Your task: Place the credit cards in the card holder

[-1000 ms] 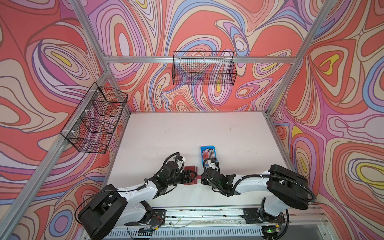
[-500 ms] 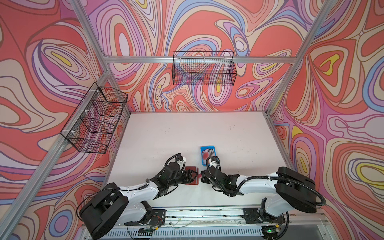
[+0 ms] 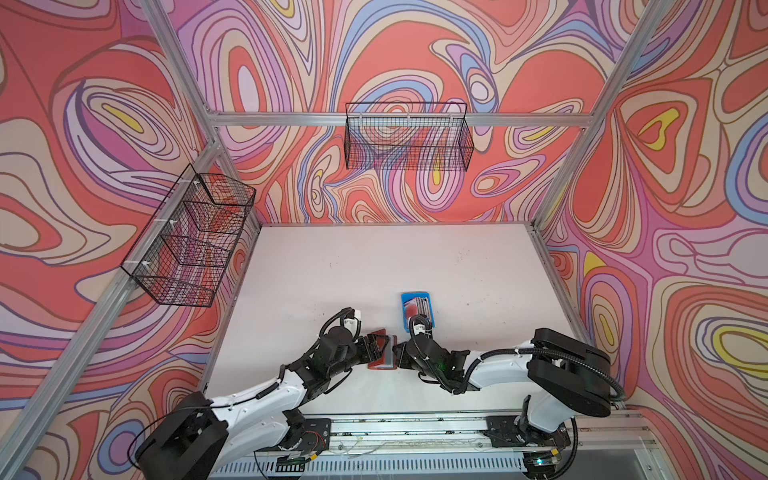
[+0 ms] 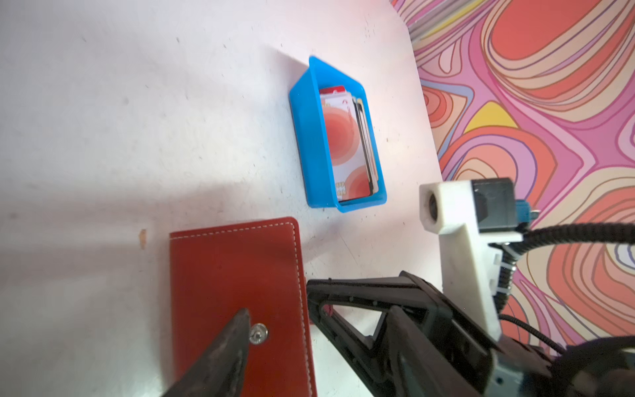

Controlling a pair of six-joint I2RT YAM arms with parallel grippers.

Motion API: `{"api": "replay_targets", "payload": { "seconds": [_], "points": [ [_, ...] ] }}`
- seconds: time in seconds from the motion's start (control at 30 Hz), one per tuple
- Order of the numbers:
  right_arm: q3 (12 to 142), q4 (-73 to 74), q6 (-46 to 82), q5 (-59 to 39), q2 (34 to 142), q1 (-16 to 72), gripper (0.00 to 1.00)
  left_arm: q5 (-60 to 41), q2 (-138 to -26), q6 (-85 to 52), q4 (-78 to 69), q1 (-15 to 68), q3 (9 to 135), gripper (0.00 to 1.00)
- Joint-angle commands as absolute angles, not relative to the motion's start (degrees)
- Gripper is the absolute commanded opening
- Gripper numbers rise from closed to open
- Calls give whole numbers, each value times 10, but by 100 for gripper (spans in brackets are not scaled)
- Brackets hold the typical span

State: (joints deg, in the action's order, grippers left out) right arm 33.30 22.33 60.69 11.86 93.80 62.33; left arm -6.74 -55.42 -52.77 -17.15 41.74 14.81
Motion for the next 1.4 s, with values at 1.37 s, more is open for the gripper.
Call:
{"api": "replay_targets", "payload": {
  "seconds": [1.37],
  "points": [
    [332,199,616,131,938,625,0,-63,-755,-496,48,368,247,35]
  ]
}}
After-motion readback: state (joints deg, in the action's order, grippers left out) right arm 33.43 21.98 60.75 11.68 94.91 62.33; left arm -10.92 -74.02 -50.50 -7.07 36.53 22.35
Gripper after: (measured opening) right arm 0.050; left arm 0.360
